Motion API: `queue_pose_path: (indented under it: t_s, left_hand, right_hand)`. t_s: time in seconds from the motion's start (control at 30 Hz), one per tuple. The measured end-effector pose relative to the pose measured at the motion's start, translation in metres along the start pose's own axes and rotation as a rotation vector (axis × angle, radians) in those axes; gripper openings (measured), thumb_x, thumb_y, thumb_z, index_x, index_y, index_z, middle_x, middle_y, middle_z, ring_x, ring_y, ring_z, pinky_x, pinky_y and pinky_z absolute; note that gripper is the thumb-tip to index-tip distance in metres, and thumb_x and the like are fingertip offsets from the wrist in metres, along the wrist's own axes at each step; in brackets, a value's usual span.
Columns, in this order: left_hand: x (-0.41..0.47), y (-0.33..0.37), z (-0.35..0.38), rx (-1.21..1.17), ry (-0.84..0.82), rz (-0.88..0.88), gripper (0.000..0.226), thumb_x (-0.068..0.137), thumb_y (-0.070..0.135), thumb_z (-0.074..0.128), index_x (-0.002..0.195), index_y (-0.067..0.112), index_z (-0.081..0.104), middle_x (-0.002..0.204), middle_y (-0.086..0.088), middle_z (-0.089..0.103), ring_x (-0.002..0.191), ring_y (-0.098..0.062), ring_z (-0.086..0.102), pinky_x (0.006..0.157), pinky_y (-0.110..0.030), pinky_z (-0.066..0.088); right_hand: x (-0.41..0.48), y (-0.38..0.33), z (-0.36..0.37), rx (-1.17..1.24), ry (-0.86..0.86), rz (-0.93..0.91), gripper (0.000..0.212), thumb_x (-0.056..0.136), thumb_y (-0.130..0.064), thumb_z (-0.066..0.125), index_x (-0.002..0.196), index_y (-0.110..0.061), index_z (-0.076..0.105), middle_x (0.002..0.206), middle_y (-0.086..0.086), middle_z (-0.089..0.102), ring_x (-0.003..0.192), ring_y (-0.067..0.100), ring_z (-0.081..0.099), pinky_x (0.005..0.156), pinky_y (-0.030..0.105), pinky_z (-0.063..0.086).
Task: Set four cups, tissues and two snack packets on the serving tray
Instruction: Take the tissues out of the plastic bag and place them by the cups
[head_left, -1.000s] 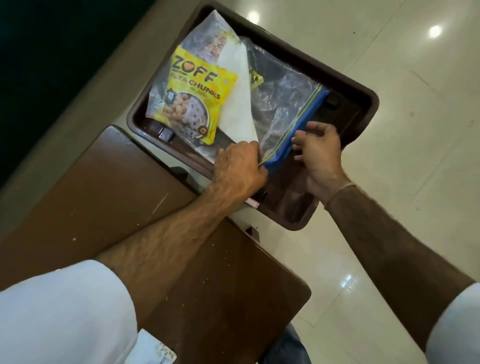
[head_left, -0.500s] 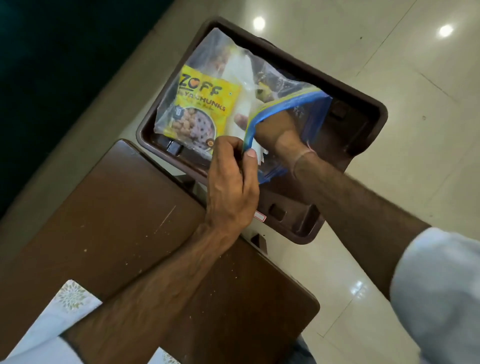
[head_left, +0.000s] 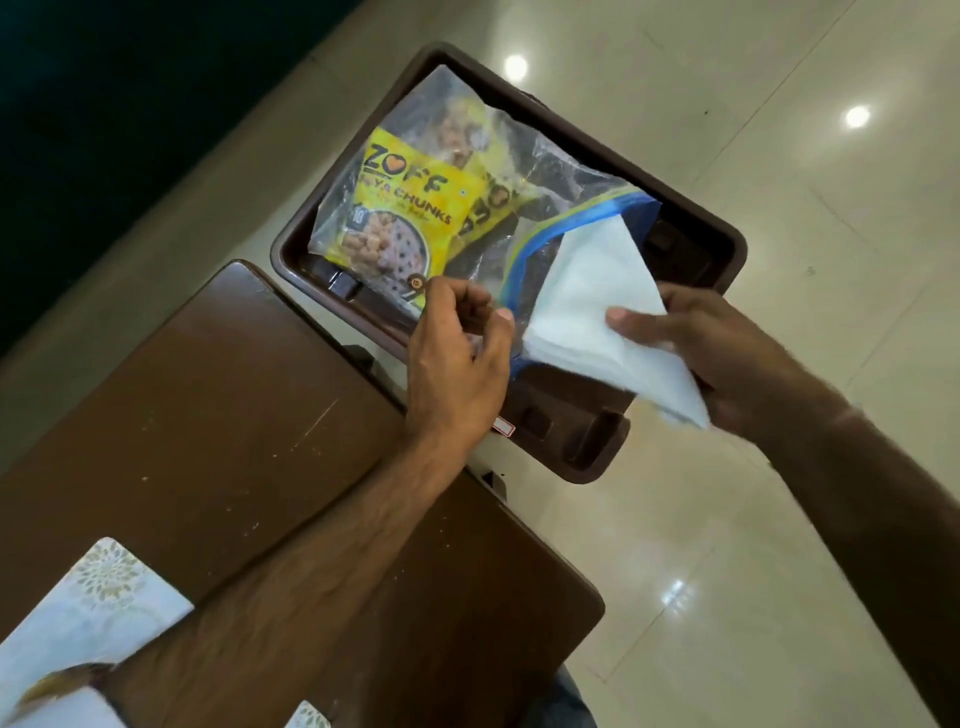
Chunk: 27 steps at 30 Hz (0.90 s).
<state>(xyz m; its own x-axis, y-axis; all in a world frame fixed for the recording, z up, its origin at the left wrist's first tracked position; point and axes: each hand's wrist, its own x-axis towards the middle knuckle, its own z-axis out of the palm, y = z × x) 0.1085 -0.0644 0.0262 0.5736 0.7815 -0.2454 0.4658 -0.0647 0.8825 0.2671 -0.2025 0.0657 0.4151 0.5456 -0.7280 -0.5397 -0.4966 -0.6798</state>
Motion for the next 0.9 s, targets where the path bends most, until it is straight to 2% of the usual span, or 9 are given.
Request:
queue_pose_path:
  t_s: [0.13,0.2,0.3,0.37,0.5,0.6,0.7,0.8,0.9]
  left_hand:
    - [-0.027,0.002,-0.007,-0.127,0.017,-0.096,0.019,0.089,0.028,0.068,0.103,0.02,0.06,0.09,0.012,0.066,0.082,0.004,0.062,0.071,-0.013,0.05]
    - [-0.045,0.003,-0.016,-0.292,-0.018,-0.231,0.022,0.088,0.035,0.064,0.101,0.017,0.066,0.09,0.005,0.072,0.083,-0.01,0.068,0.07,-0.02,0.053]
    - [-0.072,0.001,-0.037,-0.768,-0.286,-0.565,0.044,0.096,0.046,0.055,0.116,0.011,0.071,0.112,-0.012,0.076,0.103,-0.027,0.07,0.091,-0.041,0.055]
    - [-0.092,-0.002,-0.06,-0.989,-0.401,-0.712,0.051,0.099,0.049,0.049,0.131,0.013,0.066,0.13,-0.013,0.069,0.12,-0.029,0.066,0.103,-0.045,0.052]
    - [-0.126,-0.021,-0.1,-0.959,-0.337,-0.767,0.048,0.09,0.04,0.062,0.133,0.018,0.065,0.128,-0.007,0.071,0.118,-0.027,0.068,0.102,-0.045,0.054]
    - [-0.15,-0.037,-0.127,-0.88,-0.236,-0.793,0.05,0.08,0.041,0.066,0.127,0.024,0.068,0.122,-0.002,0.074,0.113,-0.026,0.071,0.102,-0.049,0.054]
    - [-0.175,-0.052,-0.15,-0.846,-0.159,-0.765,0.046,0.078,0.049,0.066,0.12,0.031,0.072,0.121,0.0,0.074,0.111,-0.024,0.072,0.099,-0.05,0.056]
    - [-0.195,-0.064,-0.165,-0.826,-0.106,-0.723,0.036,0.08,0.056,0.061,0.11,0.042,0.074,0.115,0.003,0.076,0.106,-0.021,0.074,0.088,-0.039,0.061]
    - [-0.21,-0.071,-0.181,-0.807,-0.074,-0.676,0.046,0.069,0.078,0.059,0.104,0.053,0.072,0.109,0.009,0.077,0.1,-0.017,0.075,0.078,-0.03,0.06]
  right_hand:
    - [-0.05,0.019,-0.014,-0.023,-0.117,0.011,0.031,0.087,-0.023,0.071,0.117,-0.015,0.071,0.117,0.011,0.074,0.098,0.029,0.072,0.071,0.033,0.058]
    - [-0.064,0.028,-0.006,0.006,-0.184,0.016,0.033,0.088,-0.023,0.069,0.121,-0.016,0.07,0.123,0.012,0.071,0.107,0.029,0.07,0.08,0.03,0.057]
    - [-0.076,0.038,0.022,-0.083,-0.285,0.019,0.03,0.087,-0.023,0.07,0.117,-0.021,0.072,0.121,0.01,0.072,0.108,0.029,0.07,0.083,0.031,0.057]
    - [-0.078,0.045,0.045,-0.161,-0.332,0.012,0.032,0.087,-0.017,0.068,0.119,-0.022,0.07,0.12,0.008,0.073,0.107,0.029,0.07,0.084,0.032,0.058]
    - [-0.083,0.054,0.094,-0.444,-0.408,-0.042,0.044,0.091,-0.032,0.067,0.131,-0.029,0.053,0.12,-0.01,0.069,0.106,0.015,0.068,0.082,0.029,0.058]
    - [-0.093,0.066,0.135,-0.8,-0.25,-0.273,0.052,0.087,-0.057,0.056,0.135,-0.042,0.04,0.12,-0.026,0.056,0.106,0.002,0.06,0.082,0.015,0.051]
    - [-0.107,0.081,0.174,-0.9,-0.202,-0.43,0.048,0.088,-0.066,0.045,0.129,-0.043,0.045,0.129,-0.019,0.053,0.108,-0.002,0.055,0.076,0.003,0.045]
    - [-0.114,0.092,0.203,-0.956,-0.206,-0.501,0.03,0.089,-0.056,0.047,0.118,-0.048,0.046,0.133,-0.014,0.051,0.107,0.002,0.055,0.086,0.009,0.047]
    - [-0.118,0.101,0.23,-1.016,-0.2,-0.524,0.031,0.087,-0.055,0.049,0.117,-0.048,0.046,0.135,-0.011,0.05,0.104,0.003,0.055,0.086,0.008,0.043]
